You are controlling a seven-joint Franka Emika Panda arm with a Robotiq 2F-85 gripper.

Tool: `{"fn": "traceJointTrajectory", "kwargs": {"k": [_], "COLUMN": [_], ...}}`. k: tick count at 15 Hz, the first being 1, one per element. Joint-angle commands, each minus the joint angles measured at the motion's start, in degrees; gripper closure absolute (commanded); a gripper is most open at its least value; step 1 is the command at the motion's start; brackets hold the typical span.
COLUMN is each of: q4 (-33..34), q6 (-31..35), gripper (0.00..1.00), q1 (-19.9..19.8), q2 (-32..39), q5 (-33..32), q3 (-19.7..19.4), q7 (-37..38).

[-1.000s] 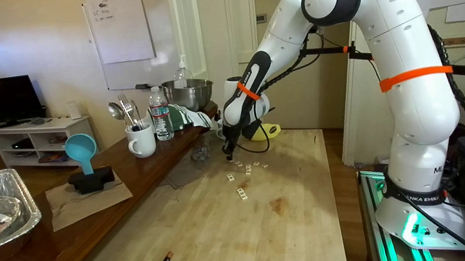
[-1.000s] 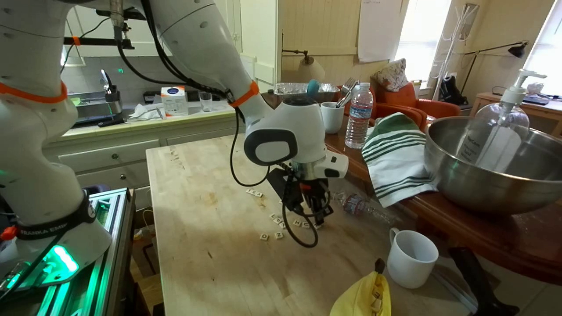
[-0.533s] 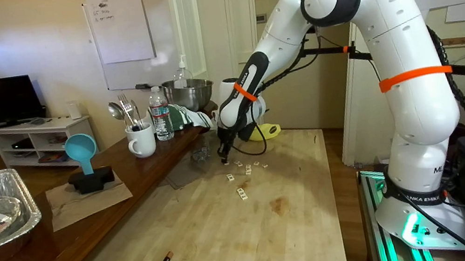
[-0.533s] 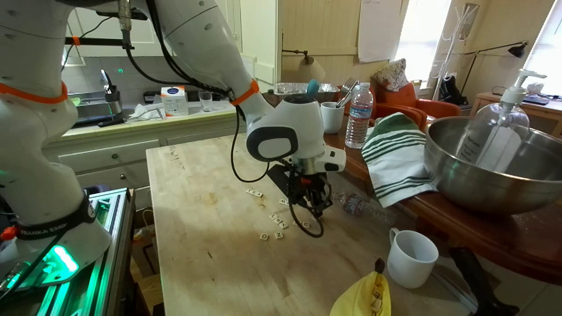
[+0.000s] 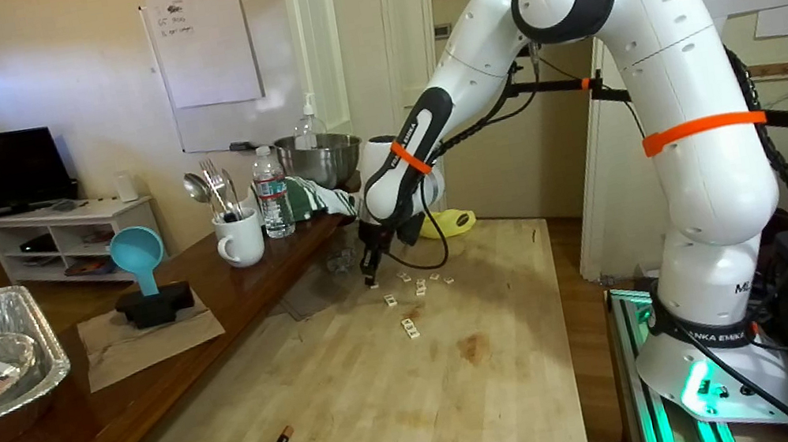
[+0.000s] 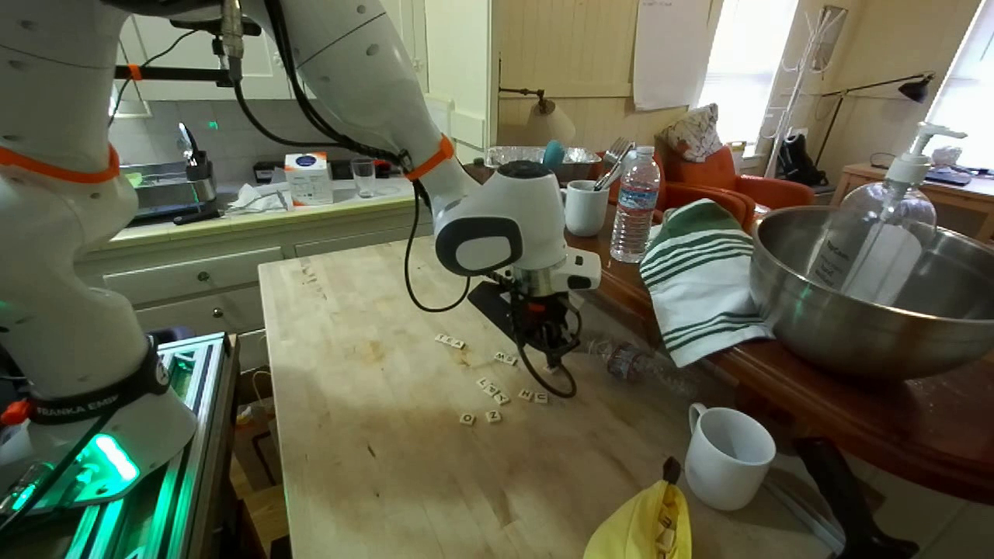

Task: Spell the word 'Tear'.

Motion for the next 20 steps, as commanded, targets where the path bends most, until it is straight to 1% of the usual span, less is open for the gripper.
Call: {"fn": "traceJointTrajectory", "kwargs": {"k": [1, 4, 10, 16, 20], "q4": [-1.3, -1.9, -3.3, -5.7, -7.8], "q6": [-2.6, -4.7, -12.2, -14.9, -15.1], "gripper": [1.00, 1.00, 1.00, 1.00, 1.00], "q1": [-0.5, 0.2, 3.2, 5.6, 5.8], "q2": [1.7, 0.6, -2.4, -4.5, -6.1], "q5": [2.4, 3.1, 4.0, 5.6, 6.7], "q3": [2.6, 3.3, 2.4, 1.9, 2.2], "q7": [-2.4, -2.2, -0.7, -0.4, -2.2]}}
